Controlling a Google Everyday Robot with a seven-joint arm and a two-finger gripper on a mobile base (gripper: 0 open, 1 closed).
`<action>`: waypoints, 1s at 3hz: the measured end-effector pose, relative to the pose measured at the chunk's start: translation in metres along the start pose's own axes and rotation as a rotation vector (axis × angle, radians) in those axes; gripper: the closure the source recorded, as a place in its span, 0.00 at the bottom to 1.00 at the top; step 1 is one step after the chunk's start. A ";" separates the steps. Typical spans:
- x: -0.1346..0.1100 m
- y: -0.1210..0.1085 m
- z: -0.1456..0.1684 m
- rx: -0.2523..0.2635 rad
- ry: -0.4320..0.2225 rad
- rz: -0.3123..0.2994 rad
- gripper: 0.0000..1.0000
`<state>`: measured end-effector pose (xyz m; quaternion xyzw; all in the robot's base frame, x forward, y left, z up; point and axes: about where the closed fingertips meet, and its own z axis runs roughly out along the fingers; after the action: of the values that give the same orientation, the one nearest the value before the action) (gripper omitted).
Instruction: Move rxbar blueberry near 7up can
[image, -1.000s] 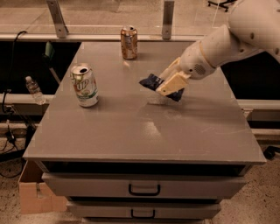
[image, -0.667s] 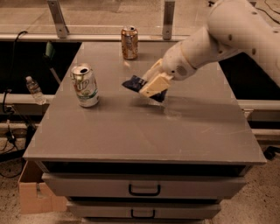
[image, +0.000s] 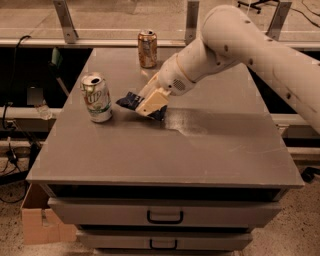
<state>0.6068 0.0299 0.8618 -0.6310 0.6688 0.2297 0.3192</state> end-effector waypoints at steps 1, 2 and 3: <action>-0.001 0.000 0.017 -0.022 0.015 -0.004 0.84; 0.000 0.000 0.026 -0.039 0.024 -0.005 0.61; 0.001 0.000 0.031 -0.050 0.033 -0.008 0.37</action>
Offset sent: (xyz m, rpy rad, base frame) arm 0.0060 0.0213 -0.0244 -0.0356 0.0360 0.0360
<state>0.6110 0.0511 0.8402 -0.6451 0.6654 0.2346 0.2934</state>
